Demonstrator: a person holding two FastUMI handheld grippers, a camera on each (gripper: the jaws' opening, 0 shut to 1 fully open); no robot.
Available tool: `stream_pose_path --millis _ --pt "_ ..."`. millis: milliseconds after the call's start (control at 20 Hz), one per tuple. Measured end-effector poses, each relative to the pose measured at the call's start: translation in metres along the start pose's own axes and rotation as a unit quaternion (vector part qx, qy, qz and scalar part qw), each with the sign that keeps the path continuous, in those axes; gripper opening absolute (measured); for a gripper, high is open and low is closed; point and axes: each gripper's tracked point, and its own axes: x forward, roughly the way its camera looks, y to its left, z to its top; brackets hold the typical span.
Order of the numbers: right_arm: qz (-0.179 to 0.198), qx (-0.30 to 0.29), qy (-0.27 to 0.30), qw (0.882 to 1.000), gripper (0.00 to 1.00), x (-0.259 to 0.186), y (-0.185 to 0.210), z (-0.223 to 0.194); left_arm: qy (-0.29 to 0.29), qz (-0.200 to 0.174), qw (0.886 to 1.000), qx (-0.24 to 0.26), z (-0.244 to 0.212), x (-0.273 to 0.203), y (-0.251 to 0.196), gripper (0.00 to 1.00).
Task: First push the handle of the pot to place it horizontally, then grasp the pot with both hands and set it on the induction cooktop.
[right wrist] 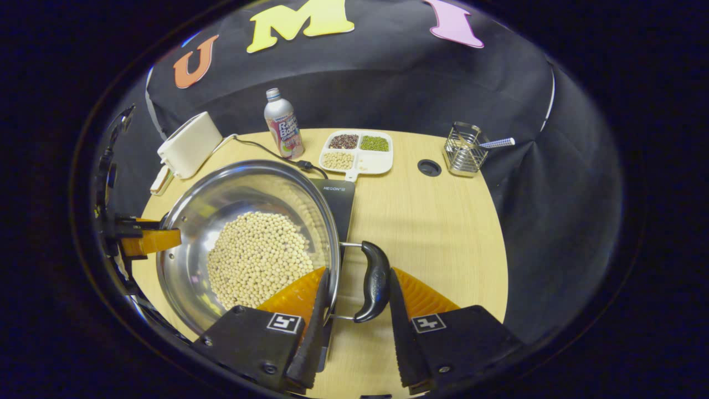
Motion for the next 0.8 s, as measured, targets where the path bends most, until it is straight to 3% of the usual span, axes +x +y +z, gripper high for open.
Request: stream_pose_path --millis 50,150,200,300,400,450,500,550,600,650,750,800 --pt "0.000 0.001 -0.001 1.000 0.58 0.000 0.000 0.000 0.001 0.001 1.000 -0.001 0.001 0.000 -0.001 0.56" --pt "-0.002 0.003 0.000 1.000 0.59 0.000 0.000 -0.001 0.002 0.000 1.000 -0.002 0.000 0.003 -0.001 0.57" --pt "-0.003 0.003 0.001 1.000 0.59 0.000 0.000 -0.001 0.002 -0.001 1.000 -0.003 0.000 0.003 -0.002 0.57" --pt "-0.002 0.004 -0.002 1.000 0.59 0.000 0.000 0.000 0.002 -0.001 1.000 -0.003 0.001 0.007 -0.001 0.47" --pt "0.001 0.003 -0.007 1.000 0.63 0.000 -0.001 0.000 -0.012 -0.002 1.000 -0.010 0.008 0.006 -0.004 0.47" --pt "-0.002 -0.001 -0.010 1.000 0.63 0.000 -0.001 -0.001 -0.013 -0.001 1.000 -0.010 0.006 0.006 -0.003 0.57" --pt "-0.006 -0.010 -0.020 1.000 0.65 -0.001 -0.003 0.003 -0.020 0.001 1.000 -0.007 0.004 0.004 -0.004 0.46" --pt "-0.010 -0.019 -0.039 0.999 0.66 -0.006 -0.002 0.009 -0.038 0.009 0.999 0.003 0.007 0.002 -0.001 0.58" --pt "-0.012 -0.026 -0.062 0.998 0.71 -0.012 0.000 0.018 -0.058 0.018 0.998 0.013 0.014 -0.004 0.000 0.64" --pt "-0.015 -0.034 -0.081 0.996 0.69 -0.020 0.002 0.025 -0.082 0.031 0.996 0.020 0.016 -0.016 0.006 0.70" --pt "-0.013 -0.043 -0.113 0.993 0.77 -0.035 0.012 0.037 -0.117 0.043 0.992 0.028 0.025 -0.026 0.005 0.98" --pt "-0.013 -0.043 -0.122 0.992 0.82 -0.037 0.016 0.038 -0.133 0.048 0.990 0.029 0.032 -0.034 0.005 0.97"
